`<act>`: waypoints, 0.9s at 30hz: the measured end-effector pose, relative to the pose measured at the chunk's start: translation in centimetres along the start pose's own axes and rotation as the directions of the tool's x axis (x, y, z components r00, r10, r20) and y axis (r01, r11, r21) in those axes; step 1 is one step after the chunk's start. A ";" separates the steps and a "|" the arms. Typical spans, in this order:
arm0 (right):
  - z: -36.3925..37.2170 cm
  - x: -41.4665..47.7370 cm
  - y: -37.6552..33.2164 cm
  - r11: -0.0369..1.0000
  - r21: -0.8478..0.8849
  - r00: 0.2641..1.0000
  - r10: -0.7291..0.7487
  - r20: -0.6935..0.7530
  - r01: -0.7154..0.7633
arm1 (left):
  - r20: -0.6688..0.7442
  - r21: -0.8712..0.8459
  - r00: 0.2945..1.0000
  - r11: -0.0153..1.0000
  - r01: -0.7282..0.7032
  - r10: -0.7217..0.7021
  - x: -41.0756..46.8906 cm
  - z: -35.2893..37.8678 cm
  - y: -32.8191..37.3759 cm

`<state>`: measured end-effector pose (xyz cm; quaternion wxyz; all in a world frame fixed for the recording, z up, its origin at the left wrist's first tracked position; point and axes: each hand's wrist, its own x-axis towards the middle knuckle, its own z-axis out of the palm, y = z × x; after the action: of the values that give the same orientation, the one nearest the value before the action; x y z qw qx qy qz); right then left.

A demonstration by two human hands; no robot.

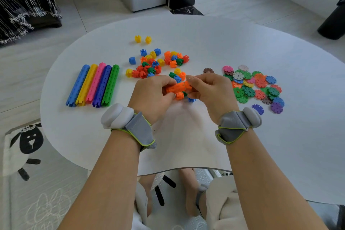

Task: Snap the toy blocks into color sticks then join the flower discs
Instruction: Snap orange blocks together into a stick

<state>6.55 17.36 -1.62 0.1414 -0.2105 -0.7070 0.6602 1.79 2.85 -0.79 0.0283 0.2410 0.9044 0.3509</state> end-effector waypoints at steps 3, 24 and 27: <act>0.1 -0.1 0.0 0.998 0.058 0.999 0.019 0.033 -0.021 | -0.010 -0.010 1.000 1.000 -0.001 0.001 0.0 0.0 -0.1; 0.0 0.1 0.0 0.998 -0.023 0.994 -0.048 0.095 0.050 | 0.009 -0.008 0.999 0.999 -0.040 0.040 -0.5 -0.6 0.2; 0.1 0.0 0.0 0.999 -0.015 0.995 -0.042 0.090 0.044 | -0.003 -0.013 0.999 0.999 -0.037 0.037 -0.6 -0.6 0.3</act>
<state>6.48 17.25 -1.68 0.1221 -0.1666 -0.7226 0.6597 2.31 2.39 -0.19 0.0224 0.2569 0.8977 0.3573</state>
